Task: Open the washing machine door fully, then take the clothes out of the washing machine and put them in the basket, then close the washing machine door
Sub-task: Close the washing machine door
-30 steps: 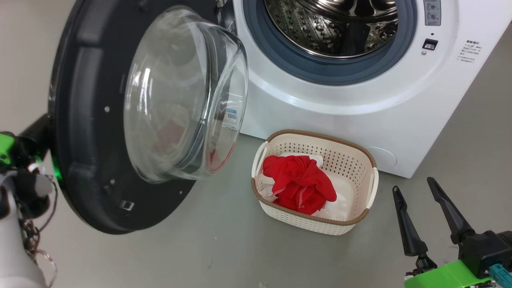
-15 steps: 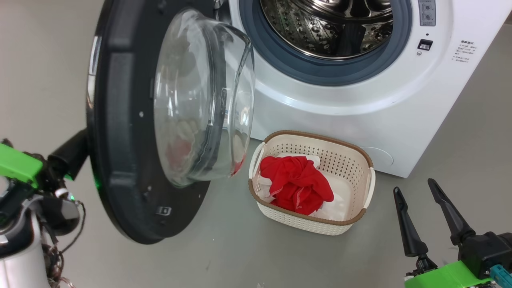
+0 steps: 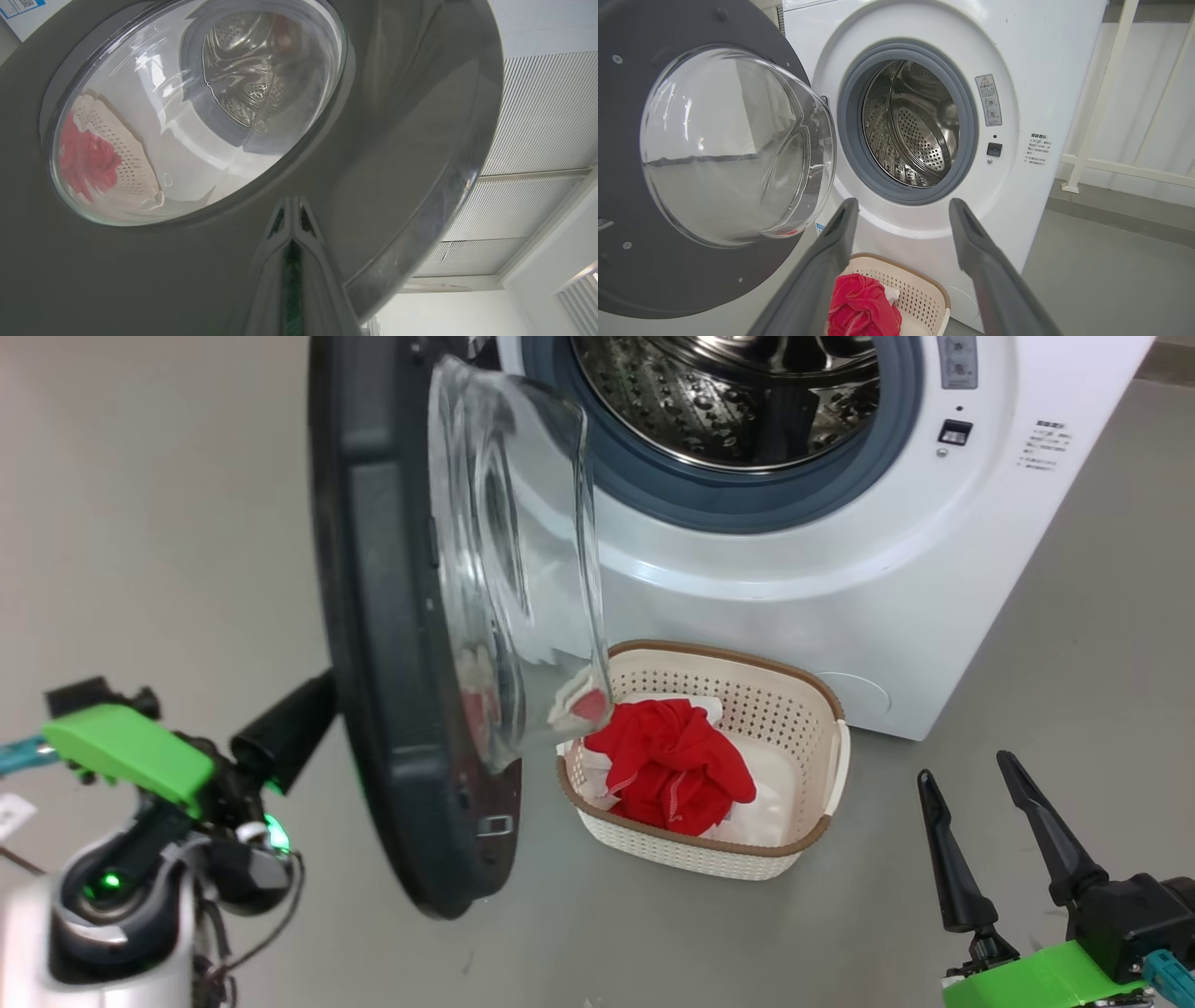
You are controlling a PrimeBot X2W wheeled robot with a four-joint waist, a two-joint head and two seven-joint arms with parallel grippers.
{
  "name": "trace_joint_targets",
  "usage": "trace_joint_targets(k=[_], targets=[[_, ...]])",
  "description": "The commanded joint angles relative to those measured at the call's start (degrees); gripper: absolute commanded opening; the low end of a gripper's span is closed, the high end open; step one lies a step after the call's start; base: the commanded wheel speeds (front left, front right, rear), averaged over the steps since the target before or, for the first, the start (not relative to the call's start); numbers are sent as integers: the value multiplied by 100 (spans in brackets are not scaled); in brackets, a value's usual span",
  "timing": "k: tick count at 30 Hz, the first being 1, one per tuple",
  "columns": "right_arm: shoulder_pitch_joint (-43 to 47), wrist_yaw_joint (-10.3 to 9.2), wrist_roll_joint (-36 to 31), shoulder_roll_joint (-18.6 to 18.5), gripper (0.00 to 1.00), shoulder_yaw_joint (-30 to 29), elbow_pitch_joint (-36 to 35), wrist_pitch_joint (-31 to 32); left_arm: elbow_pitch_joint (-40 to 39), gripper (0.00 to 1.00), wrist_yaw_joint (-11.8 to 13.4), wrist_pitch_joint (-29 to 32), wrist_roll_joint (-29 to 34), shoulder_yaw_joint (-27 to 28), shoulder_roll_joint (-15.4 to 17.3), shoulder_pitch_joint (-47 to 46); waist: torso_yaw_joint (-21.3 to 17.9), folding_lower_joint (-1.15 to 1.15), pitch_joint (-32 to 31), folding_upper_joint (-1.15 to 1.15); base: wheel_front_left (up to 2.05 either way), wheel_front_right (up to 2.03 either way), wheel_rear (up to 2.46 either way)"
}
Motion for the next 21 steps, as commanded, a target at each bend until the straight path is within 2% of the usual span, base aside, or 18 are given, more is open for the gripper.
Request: trace_joint_targets(k=[1, 21], targets=[[-205, 2, 82, -77, 100, 115, -123, -71, -198, 0, -62, 9, -82, 35, 103, 13, -47, 0, -12, 0, 0, 0, 0], [-147, 2, 167, -77, 100, 137, -10, -144, 390, 0, -497, -868, -1003, -1087, 102, -174, -499, 0, -103, 0, 0, 0, 0]])
